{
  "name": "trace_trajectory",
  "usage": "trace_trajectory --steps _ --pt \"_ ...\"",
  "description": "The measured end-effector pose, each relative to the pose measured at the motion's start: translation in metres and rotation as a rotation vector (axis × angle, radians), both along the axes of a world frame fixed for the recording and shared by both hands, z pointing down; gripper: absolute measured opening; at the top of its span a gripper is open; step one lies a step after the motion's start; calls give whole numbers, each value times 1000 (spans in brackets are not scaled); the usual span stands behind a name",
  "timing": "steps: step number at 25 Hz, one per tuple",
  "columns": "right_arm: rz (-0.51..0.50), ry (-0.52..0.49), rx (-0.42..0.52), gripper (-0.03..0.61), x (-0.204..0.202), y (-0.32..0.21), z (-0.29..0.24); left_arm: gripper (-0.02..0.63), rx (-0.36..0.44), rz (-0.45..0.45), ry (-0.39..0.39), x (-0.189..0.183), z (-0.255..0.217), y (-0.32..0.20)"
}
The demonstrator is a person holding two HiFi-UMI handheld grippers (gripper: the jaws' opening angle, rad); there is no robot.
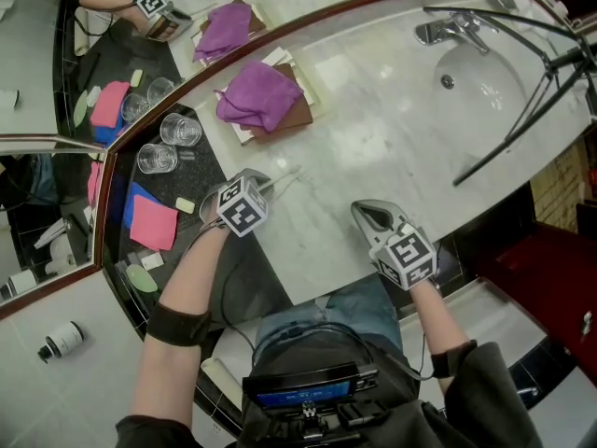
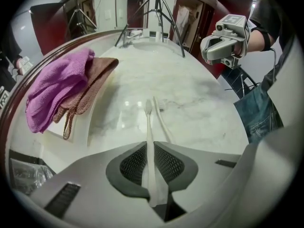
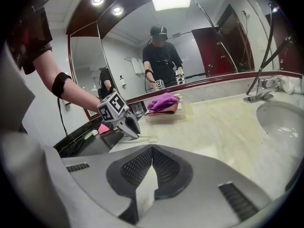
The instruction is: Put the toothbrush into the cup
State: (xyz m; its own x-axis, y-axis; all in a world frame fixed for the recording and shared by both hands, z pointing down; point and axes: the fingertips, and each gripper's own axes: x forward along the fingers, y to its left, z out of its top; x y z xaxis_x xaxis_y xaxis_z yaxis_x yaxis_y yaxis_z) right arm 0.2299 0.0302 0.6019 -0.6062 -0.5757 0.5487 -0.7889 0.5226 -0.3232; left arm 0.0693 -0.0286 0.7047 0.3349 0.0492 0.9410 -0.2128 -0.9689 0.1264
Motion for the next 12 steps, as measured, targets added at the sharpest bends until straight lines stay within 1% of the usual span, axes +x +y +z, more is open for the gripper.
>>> trace_trajectory --steps 7,12 --pt "2 -4 5 12 1 -2 2 34 19 -31 15 -1 -3 -1" --pt "-1 1 11 12 -2 -4 3 34 36 -55 40 -4 -17 -2"
